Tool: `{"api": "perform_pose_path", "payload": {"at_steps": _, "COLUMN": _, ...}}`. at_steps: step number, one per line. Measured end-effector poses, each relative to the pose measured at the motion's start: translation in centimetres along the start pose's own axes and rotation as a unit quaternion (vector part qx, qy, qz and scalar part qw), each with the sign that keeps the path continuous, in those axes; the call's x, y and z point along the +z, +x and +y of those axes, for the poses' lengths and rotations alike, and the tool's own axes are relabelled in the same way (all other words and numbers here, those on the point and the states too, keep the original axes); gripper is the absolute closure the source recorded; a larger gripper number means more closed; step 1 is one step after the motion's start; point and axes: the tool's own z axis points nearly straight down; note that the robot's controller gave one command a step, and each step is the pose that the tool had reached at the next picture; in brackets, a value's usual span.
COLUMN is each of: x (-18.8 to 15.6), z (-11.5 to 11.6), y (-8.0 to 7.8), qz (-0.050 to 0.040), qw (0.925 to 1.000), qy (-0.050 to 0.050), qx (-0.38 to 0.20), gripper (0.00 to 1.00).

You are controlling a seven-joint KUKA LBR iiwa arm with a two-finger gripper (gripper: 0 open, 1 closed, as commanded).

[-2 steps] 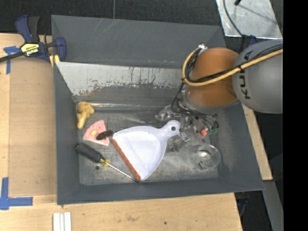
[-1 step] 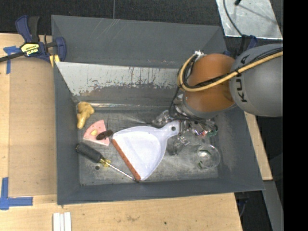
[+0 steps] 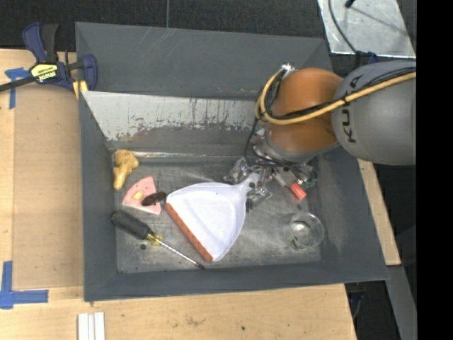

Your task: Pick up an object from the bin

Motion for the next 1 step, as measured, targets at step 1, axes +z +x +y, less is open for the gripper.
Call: {"api": "perform_pose_path", "payload": {"at_steps": 1, "x": 0.00, "z": 0.00, "y": 0.00, "qz": 0.0000, "qw": 1.0000, "qy": 0.000, "qx": 0.000, "gripper": 1.00}}
